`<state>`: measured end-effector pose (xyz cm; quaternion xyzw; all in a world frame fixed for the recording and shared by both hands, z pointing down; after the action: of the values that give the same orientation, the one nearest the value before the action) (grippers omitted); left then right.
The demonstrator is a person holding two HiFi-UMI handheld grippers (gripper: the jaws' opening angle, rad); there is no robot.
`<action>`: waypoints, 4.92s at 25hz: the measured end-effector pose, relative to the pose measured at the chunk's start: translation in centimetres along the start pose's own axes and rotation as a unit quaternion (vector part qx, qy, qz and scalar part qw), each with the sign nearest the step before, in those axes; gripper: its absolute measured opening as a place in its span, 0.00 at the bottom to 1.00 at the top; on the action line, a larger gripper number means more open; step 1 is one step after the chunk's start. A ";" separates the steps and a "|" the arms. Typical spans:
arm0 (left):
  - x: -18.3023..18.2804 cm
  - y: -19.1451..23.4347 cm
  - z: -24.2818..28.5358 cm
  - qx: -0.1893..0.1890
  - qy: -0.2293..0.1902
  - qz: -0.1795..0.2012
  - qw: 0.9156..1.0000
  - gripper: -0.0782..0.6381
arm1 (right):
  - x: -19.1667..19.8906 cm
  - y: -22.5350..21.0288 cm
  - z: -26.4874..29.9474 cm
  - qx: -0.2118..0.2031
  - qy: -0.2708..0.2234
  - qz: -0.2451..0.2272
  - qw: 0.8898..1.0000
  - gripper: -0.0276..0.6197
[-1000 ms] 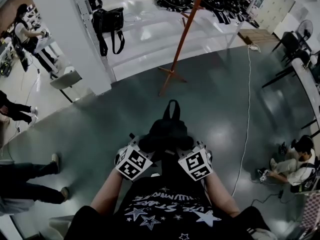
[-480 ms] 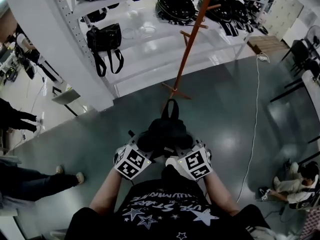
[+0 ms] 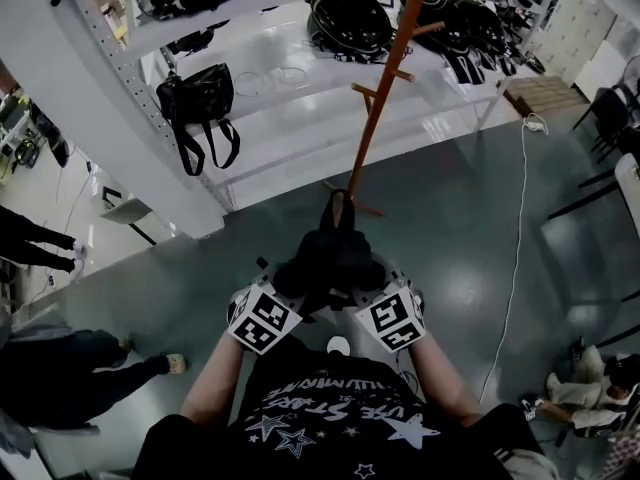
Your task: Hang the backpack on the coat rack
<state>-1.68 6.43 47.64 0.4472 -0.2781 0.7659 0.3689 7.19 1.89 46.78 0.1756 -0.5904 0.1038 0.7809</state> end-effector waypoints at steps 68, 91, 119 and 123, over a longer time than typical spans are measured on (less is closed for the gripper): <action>-0.8 31.0 29.9 0.323 0.031 0.033 0.945 0.21 | 7.5 -26.5 24.5 0.271 0.123 0.178 0.938 0.18; 3.0 29.5 35.3 0.311 0.080 0.027 0.947 0.25 | 14.1 -28.3 24.0 0.289 0.152 0.231 0.916 0.19; 3.8 30.8 37.4 0.165 0.066 0.064 0.982 0.62 | 16.6 -29.7 24.6 0.280 0.164 0.196 0.925 0.54; 3.0 31.1 36.0 0.145 0.059 0.060 0.986 0.62 | 15.8 -29.2 23.3 0.281 0.156 0.194 0.927 0.54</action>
<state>-10.65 -37.64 63.34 0.4324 -0.1688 0.8438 0.2693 1.78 -34.84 63.11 0.2509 -0.4304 0.4411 0.7465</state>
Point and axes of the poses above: the fingertips, and each gripper's own axes: z forward along the fingers, y to its left, x out of its underside, the point moved 3 cm from there along -z, backward along the fingers, and after that the axes turned 13 degrees about -y, right-handed, at the moved point
